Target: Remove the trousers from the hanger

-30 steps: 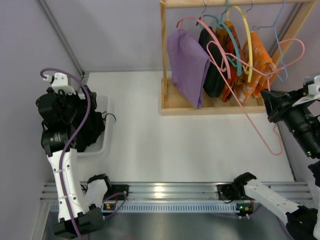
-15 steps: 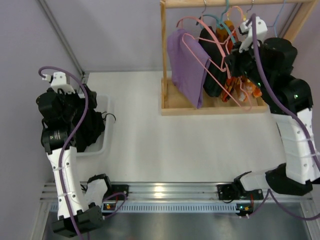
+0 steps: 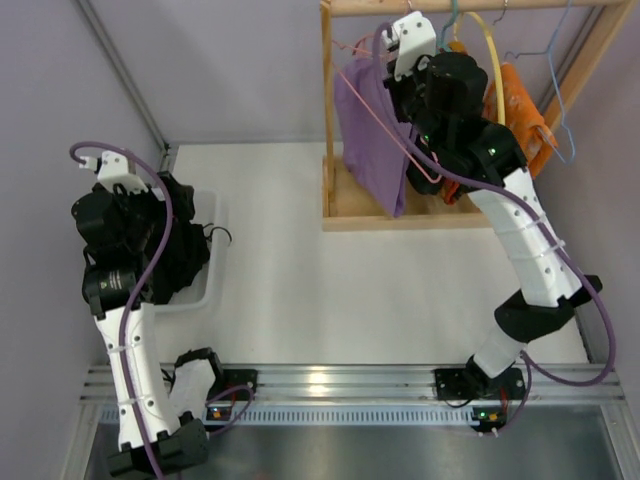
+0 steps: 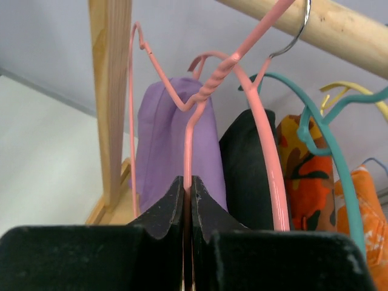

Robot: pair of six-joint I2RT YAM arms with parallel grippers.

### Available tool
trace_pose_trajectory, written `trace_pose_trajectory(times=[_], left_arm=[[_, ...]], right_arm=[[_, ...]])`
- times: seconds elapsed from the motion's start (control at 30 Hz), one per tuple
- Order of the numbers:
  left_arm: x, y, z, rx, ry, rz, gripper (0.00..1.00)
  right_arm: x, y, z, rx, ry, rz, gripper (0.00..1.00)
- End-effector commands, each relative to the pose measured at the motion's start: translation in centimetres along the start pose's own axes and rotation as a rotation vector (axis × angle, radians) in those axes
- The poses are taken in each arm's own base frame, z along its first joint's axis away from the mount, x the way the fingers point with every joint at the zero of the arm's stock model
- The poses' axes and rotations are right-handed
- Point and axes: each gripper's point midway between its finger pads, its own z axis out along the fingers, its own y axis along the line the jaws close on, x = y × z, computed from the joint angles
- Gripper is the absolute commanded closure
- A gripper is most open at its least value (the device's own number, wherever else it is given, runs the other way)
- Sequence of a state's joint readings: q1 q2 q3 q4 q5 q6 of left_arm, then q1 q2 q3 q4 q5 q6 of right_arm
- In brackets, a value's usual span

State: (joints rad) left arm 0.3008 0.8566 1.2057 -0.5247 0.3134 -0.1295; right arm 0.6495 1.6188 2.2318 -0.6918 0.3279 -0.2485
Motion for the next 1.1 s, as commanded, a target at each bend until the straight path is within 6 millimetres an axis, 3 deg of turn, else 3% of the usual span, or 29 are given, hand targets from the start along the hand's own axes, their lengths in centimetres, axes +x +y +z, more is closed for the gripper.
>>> trace_pose_trajectory(times=[0.0, 0.13, 0.2, 0.43, 0.63, 0.83, 1.07], left_arm=[[-0.4, -0.2, -0.8, -0.006, -0.04, -0.002, 0.01], [0.3, 0.0, -0.8, -0.012, -0.03, -0.006, 0.01], [0.6, 0.0, -0.8, -0.011, -0.023, -0.011, 0.01], [0.5, -0.1, -1.2, -0.017, -0.036, -0.016, 0.01], [0.7, 0.0, -1.5, -0.025, -0.041, -0.014, 0.01], [1.1, 0.1, -1.9, -0.029, -0.046, -0.005, 0.01], [1.6, 0.3, -2.1, -0.037, -0.043, 0.015, 0.01]], right_arm=[[-3.6, -3.0, 1.5, 0.192, -0.11, -0.004, 1.0], [-4.4, -1.6, 2.9, 0.151, -0.165, 0.009, 1.0], [-5.8, -1.1, 3.1, 0.122, -0.228, 0.013, 1.0], [-6.4, 0.2, 5.2, 0.107, -0.27, -0.01, 1.0], [-4.8, 1.9, 8.3, 0.083, -0.25, -0.045, 1.0], [-1.9, 3.6, 11.6, 0.049, -0.189, -0.074, 1.0], [0.8, 4.4, 13.0, 0.025, -0.118, -0.072, 1.0]])
